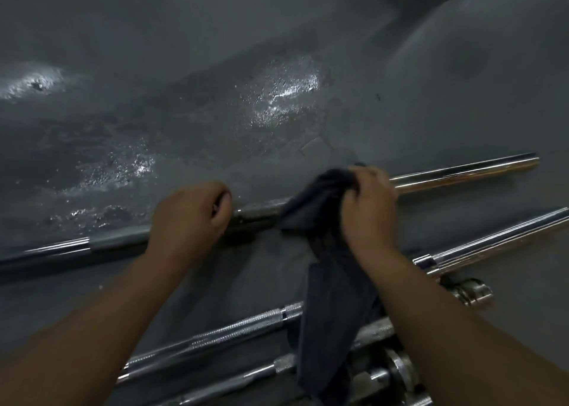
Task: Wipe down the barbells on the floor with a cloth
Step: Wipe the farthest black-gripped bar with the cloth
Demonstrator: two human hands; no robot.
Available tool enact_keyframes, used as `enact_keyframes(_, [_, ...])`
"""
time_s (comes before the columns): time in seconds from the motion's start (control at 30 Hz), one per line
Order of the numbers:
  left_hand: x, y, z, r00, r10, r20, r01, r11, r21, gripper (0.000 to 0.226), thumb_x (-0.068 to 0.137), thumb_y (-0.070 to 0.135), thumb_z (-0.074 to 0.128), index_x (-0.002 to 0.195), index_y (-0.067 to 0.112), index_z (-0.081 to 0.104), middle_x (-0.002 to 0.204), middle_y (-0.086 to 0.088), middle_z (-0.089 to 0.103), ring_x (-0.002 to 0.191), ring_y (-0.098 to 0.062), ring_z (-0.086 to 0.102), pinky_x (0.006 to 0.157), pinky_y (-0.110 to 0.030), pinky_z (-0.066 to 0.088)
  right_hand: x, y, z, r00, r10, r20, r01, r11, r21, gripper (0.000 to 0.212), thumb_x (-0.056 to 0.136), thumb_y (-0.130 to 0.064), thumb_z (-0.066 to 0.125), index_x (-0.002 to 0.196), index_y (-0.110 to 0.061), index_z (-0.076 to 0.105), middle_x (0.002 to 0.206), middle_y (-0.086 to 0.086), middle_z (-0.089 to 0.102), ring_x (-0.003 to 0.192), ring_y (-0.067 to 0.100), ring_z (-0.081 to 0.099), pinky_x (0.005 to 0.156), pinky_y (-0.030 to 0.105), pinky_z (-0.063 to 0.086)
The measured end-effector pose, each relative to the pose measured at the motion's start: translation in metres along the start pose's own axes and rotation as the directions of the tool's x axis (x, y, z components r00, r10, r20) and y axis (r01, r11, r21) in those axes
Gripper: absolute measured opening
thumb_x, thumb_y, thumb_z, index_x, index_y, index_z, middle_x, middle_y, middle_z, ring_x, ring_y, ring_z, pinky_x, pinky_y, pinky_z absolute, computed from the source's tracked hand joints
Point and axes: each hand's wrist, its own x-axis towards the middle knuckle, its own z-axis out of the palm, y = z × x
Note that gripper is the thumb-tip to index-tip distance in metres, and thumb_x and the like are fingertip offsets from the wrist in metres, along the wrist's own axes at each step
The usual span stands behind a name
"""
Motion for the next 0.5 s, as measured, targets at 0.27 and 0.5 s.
enact_keyframes(0.27, [-0.072, 0.003, 0.019, 0.966, 0.244, 0.079, -0.252, 0.96, 0.119, 0.046, 0.098, 0.042, 0.038, 0.122, 0.011, 0.063, 0.105, -0.008, 0.068, 0.087, -0.033, 0.064, 0.076, -0.041, 0.046, -0.05, -0.002, -0.005, 0.941, -0.213, 0.263, 0.249, 0.962, -0.112, 0.037, 0.073, -0.011, 0.057, 0.105, -0.022, 0.072, 0.119, 0.003, 0.061, 0.11, 0.027, 0.052, 0.091, 0.036, 0.046])
enact_keyframes(0.5, [-0.123, 0.014, 0.032, 0.96, 0.172, 0.22, -0.21, 0.964, 0.162, 0.071, 0.093, 0.061, 0.033, 0.145, 0.014, 0.044, 0.139, -0.005, 0.05, 0.124, -0.029, 0.046, 0.105, -0.044, 0.026, -0.12, -0.041, 0.014, 0.949, -0.179, 0.26, 0.187, 0.982, -0.005, 0.038, 0.074, -0.013, 0.051, 0.106, -0.024, 0.07, 0.115, -0.001, 0.063, 0.108, 0.024, 0.051, 0.097, 0.034, 0.043])
